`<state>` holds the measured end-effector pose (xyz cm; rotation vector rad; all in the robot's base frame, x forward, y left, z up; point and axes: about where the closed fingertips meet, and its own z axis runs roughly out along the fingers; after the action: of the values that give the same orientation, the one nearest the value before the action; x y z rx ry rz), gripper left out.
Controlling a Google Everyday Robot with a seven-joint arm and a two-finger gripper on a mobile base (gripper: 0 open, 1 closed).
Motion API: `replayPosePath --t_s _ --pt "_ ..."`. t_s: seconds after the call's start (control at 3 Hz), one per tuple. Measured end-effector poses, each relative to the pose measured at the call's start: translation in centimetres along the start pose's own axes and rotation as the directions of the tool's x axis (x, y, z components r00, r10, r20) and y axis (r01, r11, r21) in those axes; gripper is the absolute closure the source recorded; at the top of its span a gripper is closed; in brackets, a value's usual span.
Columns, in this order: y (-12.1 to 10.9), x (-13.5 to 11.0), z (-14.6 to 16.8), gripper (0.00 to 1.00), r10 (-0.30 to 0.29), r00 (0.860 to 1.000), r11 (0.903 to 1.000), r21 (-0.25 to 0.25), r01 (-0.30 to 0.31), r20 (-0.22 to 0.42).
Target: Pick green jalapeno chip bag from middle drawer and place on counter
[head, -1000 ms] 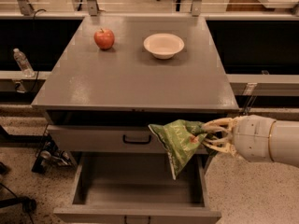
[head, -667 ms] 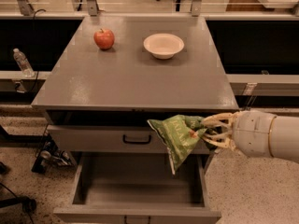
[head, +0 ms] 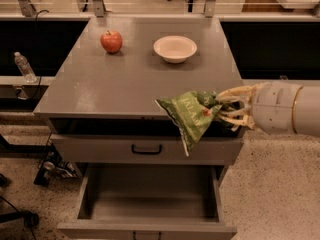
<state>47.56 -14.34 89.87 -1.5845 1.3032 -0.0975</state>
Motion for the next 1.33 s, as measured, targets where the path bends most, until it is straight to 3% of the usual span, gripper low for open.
replayPosePath --t_s 0.33,1.33 --pt "-5.2 0.2 0.7 1.00 -0.056 0.998 0.9976 0.040 0.057 -0.026" --pt "-13.0 0.0 7.3 1.00 -0.106 0.993 0.9929 0.049 0.108 -0.051"
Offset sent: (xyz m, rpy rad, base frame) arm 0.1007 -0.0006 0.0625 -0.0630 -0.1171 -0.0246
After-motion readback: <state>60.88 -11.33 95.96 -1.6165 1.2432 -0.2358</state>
